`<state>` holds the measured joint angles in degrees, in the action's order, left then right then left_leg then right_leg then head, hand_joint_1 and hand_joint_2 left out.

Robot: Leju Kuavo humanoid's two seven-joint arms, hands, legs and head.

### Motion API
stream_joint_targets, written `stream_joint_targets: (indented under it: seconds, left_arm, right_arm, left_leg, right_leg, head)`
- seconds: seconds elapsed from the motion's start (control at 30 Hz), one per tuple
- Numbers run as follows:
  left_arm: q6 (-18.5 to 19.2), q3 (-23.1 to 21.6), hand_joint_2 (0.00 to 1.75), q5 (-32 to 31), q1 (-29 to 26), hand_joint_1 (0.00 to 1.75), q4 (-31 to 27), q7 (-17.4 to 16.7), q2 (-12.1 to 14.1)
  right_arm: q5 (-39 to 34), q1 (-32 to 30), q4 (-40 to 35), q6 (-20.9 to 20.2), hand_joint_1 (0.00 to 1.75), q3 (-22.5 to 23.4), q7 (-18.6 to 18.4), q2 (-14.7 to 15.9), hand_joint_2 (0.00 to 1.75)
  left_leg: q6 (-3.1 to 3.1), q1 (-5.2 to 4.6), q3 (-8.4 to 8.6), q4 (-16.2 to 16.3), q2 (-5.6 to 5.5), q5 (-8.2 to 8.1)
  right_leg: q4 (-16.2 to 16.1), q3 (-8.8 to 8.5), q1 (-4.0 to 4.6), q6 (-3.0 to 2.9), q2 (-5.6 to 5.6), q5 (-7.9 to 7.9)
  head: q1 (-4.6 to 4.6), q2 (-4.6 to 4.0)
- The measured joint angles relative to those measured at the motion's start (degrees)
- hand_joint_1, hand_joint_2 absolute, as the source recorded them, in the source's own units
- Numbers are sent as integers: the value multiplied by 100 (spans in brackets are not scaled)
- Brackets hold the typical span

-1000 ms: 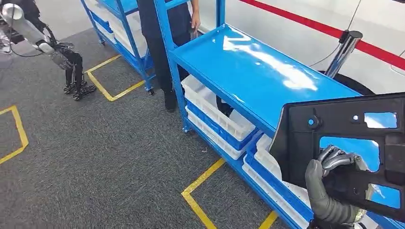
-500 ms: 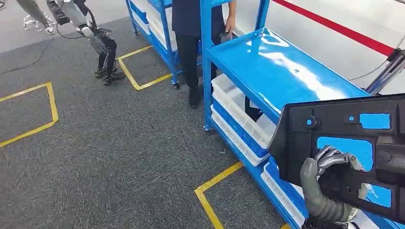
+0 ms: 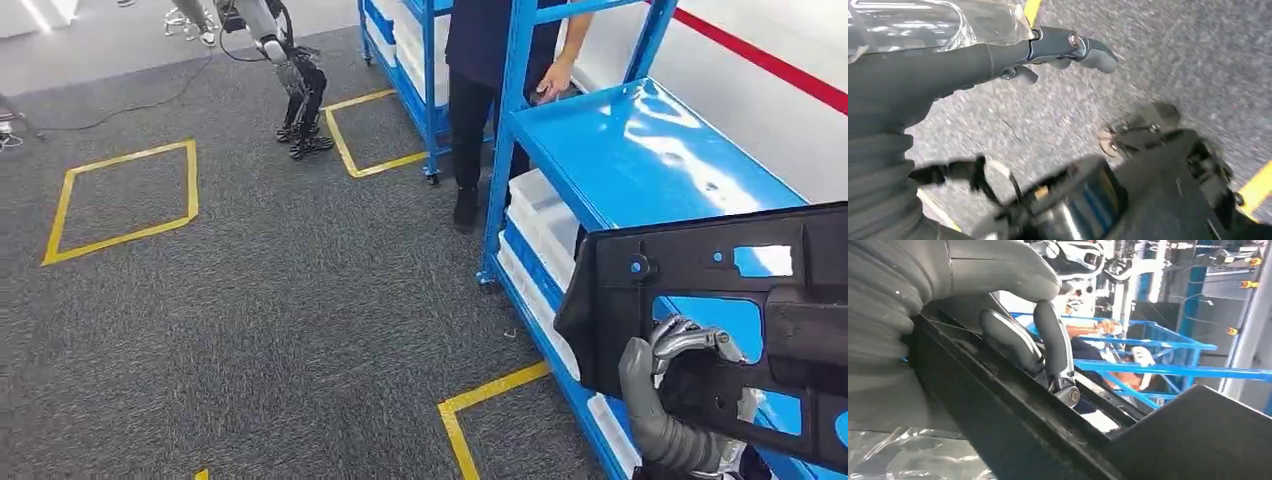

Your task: Take the parts from the cabinet and place them on the table.

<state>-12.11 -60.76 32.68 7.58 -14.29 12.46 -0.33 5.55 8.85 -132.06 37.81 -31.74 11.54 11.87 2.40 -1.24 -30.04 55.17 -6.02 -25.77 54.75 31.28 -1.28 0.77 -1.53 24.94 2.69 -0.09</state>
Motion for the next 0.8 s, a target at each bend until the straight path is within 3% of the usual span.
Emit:
stream_joint_targets:
  seconds: [0.03, 0.07, 0.1, 0.13, 0.17, 0.2, 0.27, 0.3, 0.33, 0.37, 0.47, 0.5, 0.53, 0.57, 0.6, 0.63, 0.67, 0.7, 0.73, 0.77, 0.8]
  left_arm:
    - [-2, 0, 175, -4, 17, 0, 0, 17, 0]
    - [26, 7, 175, -22, 42, 0, 0, 15, 4]
    - [66, 18, 175, -59, 76, 0, 0, 4, 11]
    - [98, 17, 175, -103, 117, 0, 0, -35, 9]
    - [131, 9, 175, -142, 146, 0, 0, -83, 9]
    - [164, 0, 175, -177, 148, 0, 0, -138, 11]
    - [212, -24, 175, -282, 144, 0, 0, -350, 9]
    - [229, -56, 175, -330, 131, 0, 0, -470, 9]
    - [210, -98, 175, -345, 127, 0, 0, -540, 4]
    - [188, -133, 175, -330, 126, 0, 0, -551, 4]
    - [50, -127, 175, -65, 69, 0, 0, -334, -13]
    - [33, -114, 175, 17, 36, 0, 0, -273, -39]
    - [24, -107, 175, 39, 35, 0, 0, -273, -52]
    - [20, -103, 175, 30, 50, 0, 0, -311, -57]
    - [20, -107, 175, 4, 75, 0, 0, -387, -90]
    - [7, -109, 175, -4, 89, 0, 0, -466, -109]
    - [-9, -109, 175, 15, 90, 0, 0, -538, -133]
    - [-24, -105, 175, 46, 98, 0, 0, -594, -151]
    - [-24, -98, 175, 72, 103, 0, 0, -630, -175]
    - [-22, -90, 175, 96, 105, 0, 0, -656, -194]
    - [-20, -83, 175, 127, 112, 0, 0, -726, -216]
  right_arm:
    - [0, -33, -2, 4, 175, 0, -6, 0, 175]
    - [0, -87, 0, 22, 175, 0, -11, 0, 175]
    - [2, -134, 0, 37, 175, -2, -35, 0, 175]
    - [2, -168, 0, 46, 175, -2, -57, 0, 175]
    - [2, -187, 2, 48, 175, -2, -77, 0, 175]
    - [-2, -194, 2, 46, 175, -4, -94, 0, 175]
    - [-92, -199, 2, 2, 175, -4, -160, 0, 175]
    - [-196, -199, 7, -54, 175, -4, -199, 6, 175]
    - [-323, -199, 11, -121, 175, -4, -229, 22, 175]
    - [-409, -199, 15, -169, 175, -4, -245, 35, 175]
    - [-555, -163, 59, -304, 175, -7, -315, 79, 175]
    - [-516, -152, 61, -360, 175, -4, -406, 92, 175]
    - [-457, -140, 66, -411, 175, -7, -494, 109, 175]
    - [-404, -131, 66, -444, 175, -7, -555, 114, 175]
    - [-356, -141, 70, -477, 175, -11, -649, 133, 175]
    - [-322, -137, 83, -481, 175, -15, -706, 138, 175]
    - [-297, -133, 100, -481, 175, -20, -745, 138, 175]
    - [-286, -113, 116, -481, 175, -35, -769, 136, 175]
    - [-262, -83, 133, -481, 175, -61, -771, 136, 175]
    - [-249, -48, 153, -481, 175, -90, -771, 133, 175]
    - [-243, -3, 168, -496, 175, -122, -769, 129, 175]
  left_leg:
    - [-42, 6, -157, 306, 253, -173]
    - [-90, 36, -405, 793, 393, -395]
    - [-122, 47, -677, 1331, 450, -608]
    - [-146, 60, -877, 1720, 474, -717]
    - [-161, 76, -940, 1848, 481, -699]
    - [-164, 90, -858, 1698, 492, -569]
    - [-152, 97, -352, 746, 589, -71]
    - [-126, 94, -57, 182, 753, 176]
    - [-99, 19, 69, -100, 1088, 85]
    - [-35, -23, 53, -151, 1049, 99]
    - [71, -35, -18, -165, 841, 120]
    - [125, 32, 53, -221, 763, 174]
    - [137, 26, 61, -230, 704, 173]
    - [185, 28, 59, -225, 652, 183]
    - [197, 28, 58, -225, 567, 180]
    - [199, 28, 54, -224, 470, 180]
    - [199, 27, 60, -223, 384, 180]
    - [198, 29, 71, -222, 281, 179]
    - [192, 36, 90, -218, 182, 174]
    - [174, 47, 120, -213, 81, 163]
    - [138, 63, 146, -198, -23, 137]
  right_leg:
    - [1, -12, 7, -35, 87, 22]
    - [1, -21, 23, -53, 165, 34]
    - [2, -26, 27, -64, 272, 49]
    - [2, -32, 27, -69, 368, 61]
    - [2, -42, 27, -70, 450, 72]
    - [2, -57, 28, -64, 517, 85]
    - [2, -114, 29, -44, 648, 116]
    - [1, -149, 31, -26, 702, 136]
    - [-5, -168, 56, -7, 757, 149]
    - [16, -138, 81, 23, 818, 162]
    - [-1, -167, 70, 95, 1018, 173]
    - [46, -164, 55, 140, 968, 235]
    - [247, -115, 41, 159, 566, 363]
    - [608, 47, 24, 163, 358, 568]
    - [1157, 313, 21, 171, 236, 819]
    - [1636, 562, 22, 181, 195, 988]
    - [1901, 722, 22, 190, 187, 1025]
    - [1877, 749, 18, 197, 187, 915]
    - [1606, 647, 6, 201, 181, 692]
    - [1145, 451, -13, 204, 152, 403]
    - [556, 192, -46, 221, 7, 83]
  head:
    - [26, 0]
    - [28, 0]
    - [26, 0]
    - [31, 0]
    - [28, 0]
    - [28, 0]
    - [31, 0]
    - [31, 0]
    - [28, 0]
    - [31, 0]
    - [26, 0]
    - [24, 0]
    - [11, 0]
    - [11, 0]
    - [-4, 0]
    - [-9, 0]
    - [-7, 0]
    - [-7, 0]
    - [-9, 0]
    - [-7, 0]
    - [-9, 0]
